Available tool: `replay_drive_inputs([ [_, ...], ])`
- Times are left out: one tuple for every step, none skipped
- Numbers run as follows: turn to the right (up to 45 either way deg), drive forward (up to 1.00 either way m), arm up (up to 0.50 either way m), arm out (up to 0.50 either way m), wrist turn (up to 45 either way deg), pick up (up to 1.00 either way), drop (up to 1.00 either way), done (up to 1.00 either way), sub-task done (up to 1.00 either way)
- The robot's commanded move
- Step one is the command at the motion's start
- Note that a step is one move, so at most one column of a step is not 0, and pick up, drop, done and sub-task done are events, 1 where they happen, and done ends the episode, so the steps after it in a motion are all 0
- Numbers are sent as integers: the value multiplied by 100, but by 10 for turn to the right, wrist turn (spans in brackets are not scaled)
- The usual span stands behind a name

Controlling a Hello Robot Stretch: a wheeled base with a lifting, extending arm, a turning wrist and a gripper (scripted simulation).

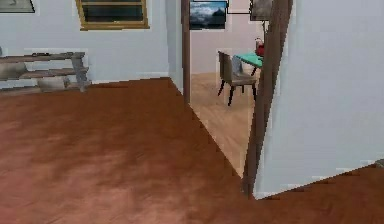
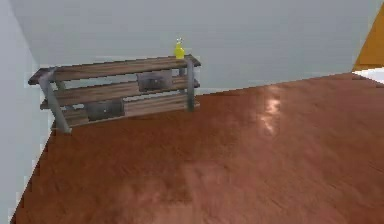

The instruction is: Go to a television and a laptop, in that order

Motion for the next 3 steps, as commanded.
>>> replay_drive_inputs([
  [0,100,0,0,0,0,0,0,0],
  [0,35,0,0,0,0,0,0,0],
  [210,0,0,0,0,0,0,0,0],
])
